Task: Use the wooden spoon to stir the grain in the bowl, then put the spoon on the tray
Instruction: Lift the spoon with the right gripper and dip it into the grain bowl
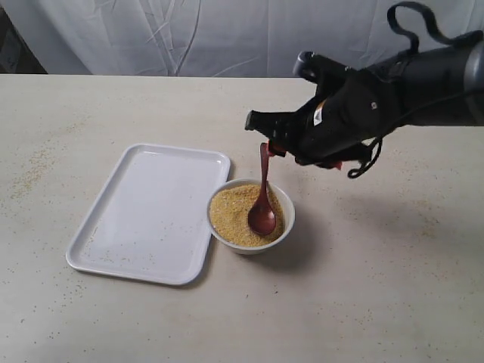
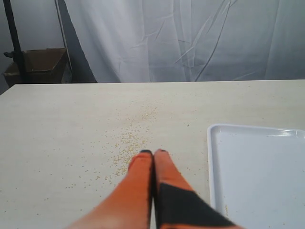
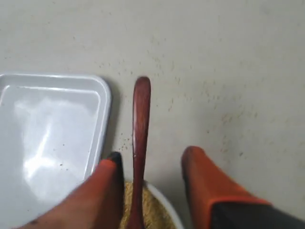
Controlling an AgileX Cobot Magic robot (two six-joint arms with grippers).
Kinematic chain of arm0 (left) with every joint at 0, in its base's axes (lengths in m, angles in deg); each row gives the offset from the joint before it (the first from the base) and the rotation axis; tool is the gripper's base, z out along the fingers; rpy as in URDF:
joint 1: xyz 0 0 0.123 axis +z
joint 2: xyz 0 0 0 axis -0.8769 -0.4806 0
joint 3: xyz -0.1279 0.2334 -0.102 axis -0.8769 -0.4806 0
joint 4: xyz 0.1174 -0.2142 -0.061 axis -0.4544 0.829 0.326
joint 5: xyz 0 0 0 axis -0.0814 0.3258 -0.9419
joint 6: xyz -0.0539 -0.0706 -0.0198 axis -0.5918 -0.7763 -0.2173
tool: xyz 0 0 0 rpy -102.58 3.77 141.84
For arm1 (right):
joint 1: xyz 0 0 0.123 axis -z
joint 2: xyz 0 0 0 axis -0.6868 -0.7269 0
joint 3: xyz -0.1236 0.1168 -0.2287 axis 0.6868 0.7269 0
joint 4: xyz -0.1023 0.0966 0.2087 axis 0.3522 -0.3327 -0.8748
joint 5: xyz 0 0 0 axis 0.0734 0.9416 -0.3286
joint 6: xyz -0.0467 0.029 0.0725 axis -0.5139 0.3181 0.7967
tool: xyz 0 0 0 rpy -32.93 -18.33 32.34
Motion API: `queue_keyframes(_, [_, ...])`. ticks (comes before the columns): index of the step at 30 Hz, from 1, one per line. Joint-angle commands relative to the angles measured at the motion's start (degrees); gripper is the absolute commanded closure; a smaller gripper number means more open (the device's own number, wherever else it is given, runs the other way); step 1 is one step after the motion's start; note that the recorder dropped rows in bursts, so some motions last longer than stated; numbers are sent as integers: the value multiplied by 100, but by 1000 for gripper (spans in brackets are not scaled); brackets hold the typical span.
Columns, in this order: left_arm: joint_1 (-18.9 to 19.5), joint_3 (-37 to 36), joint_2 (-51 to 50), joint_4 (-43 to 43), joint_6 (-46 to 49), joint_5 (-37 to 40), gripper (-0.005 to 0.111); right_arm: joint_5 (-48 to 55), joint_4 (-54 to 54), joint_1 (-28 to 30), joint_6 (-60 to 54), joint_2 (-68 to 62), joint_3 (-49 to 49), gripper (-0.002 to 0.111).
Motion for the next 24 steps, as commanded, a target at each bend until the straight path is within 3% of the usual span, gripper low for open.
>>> queue_keyframes(1, [4,-21,28,16,-19,-27,107,-229,1596,21,11,510,-5,102])
queue_keyframes(2, [4,-21,28,16,-19,-27,107,-515,1633,63,108,583,53,108])
queue_keyframes(4, [4,-21,28,16,-19,-27,107,-1589,1622,85,289,677,343,108])
queue_keyframes(7, [4,-21,28,16,-19,-27,107,-4825,1251,116,421,690,1332,109])
queue_keyframes(9, [4,-21,28,16,-19,-27,107,-6829,367,139,530,561,2080,109])
queue_keyframes(11, [4,-21,28,16,-19,-27,107,-7647,-497,185,1034,405,2617,109])
queue_keyframes(13, [4,-21,28,16,-19,-27,107,-7641,-326,451,1976,243,2912,109])
queue_keyframes(16, [4,-21,28,16,-19,-27,107,-7458,2310,1391,3773,-141,2806,109])
queue_keyframes(17, [4,-21,28,16,-19,-27,107,-7458,3638,1729,4596,-360,2602,109])
queue_keyframes(20, [4,-21,28,16,-19,-27,107,-7470,6173,2539,6239,-894,1799,109])
queue_keyframes(22, [4,-21,28,16,-19,-27,107,-7470,7176,2786,6912,-1205,1407,108])
queue_keyframes(24, [4,-21,28,16,-19,-27,107,-7496,7715,2934,7251,-1496,1023,98])
